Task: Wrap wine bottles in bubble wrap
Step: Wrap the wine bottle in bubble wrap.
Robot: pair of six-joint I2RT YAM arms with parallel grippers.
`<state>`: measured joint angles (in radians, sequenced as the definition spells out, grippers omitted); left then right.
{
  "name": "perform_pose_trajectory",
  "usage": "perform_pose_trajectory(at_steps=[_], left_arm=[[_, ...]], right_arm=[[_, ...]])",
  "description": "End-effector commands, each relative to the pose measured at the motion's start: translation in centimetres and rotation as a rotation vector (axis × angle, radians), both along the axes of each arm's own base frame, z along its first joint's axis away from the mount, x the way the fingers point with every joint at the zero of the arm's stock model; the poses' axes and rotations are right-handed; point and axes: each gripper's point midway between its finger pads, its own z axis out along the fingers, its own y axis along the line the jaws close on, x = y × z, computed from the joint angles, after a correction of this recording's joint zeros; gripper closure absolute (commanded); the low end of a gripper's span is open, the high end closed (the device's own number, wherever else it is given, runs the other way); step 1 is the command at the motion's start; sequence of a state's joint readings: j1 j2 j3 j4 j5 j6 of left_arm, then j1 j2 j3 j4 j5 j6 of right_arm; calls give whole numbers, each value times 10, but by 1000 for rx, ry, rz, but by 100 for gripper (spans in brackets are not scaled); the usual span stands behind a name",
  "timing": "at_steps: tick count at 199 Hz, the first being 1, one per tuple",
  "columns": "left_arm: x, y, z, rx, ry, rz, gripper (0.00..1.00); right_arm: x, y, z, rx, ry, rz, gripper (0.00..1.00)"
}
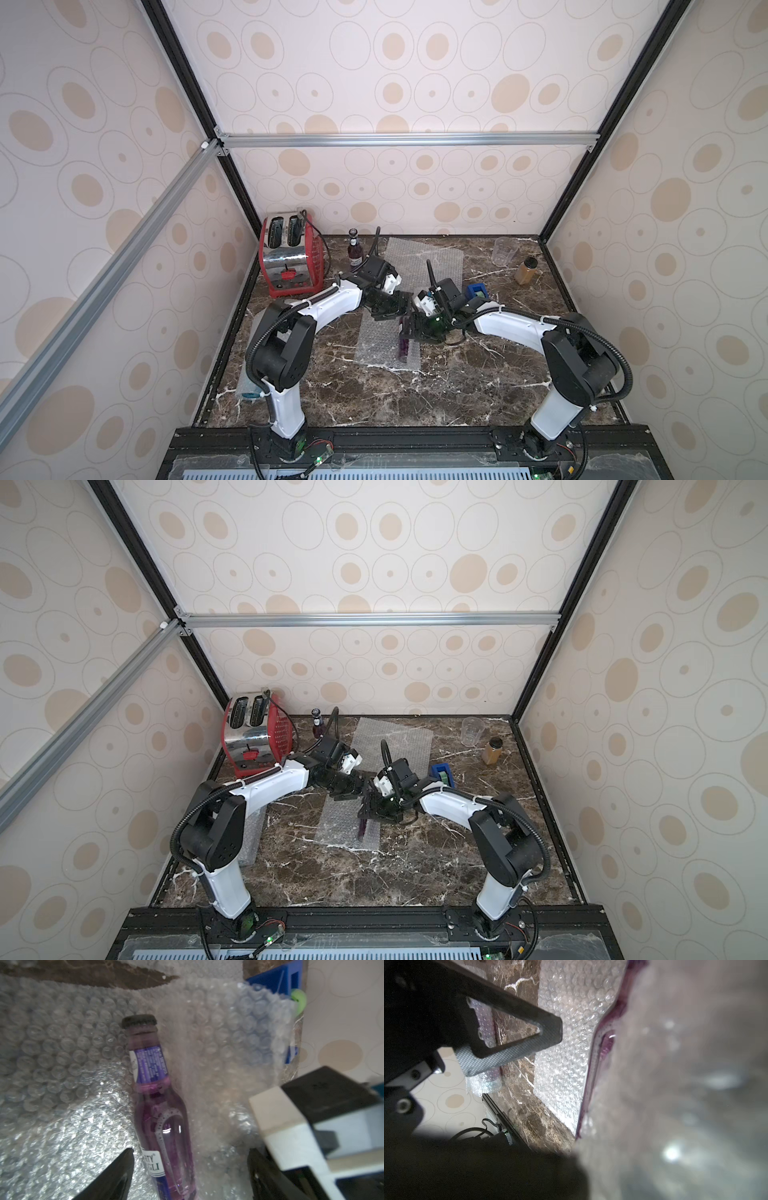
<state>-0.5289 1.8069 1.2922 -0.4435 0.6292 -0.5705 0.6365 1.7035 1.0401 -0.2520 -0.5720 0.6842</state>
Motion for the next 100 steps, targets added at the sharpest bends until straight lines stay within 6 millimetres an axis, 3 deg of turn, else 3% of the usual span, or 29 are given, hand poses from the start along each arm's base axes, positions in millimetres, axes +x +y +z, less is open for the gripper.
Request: perform_pose_trajectory(at_steps=[1,21,78,100], left_arm=[[-14,-7,19,-55,-25,-71,17],[-17,-6,17,-54,-34,-80,22],[-18,8,-11,48,-16,-46,52],[-20,11,-11,62,-25,-60,53]], right_arm=[[7,11,7,11,-19,17,36],[9,17,12,29,-33,28,36],[13,20,11,27,-38,33,36],[14,22,13,37,-36,31,36]])
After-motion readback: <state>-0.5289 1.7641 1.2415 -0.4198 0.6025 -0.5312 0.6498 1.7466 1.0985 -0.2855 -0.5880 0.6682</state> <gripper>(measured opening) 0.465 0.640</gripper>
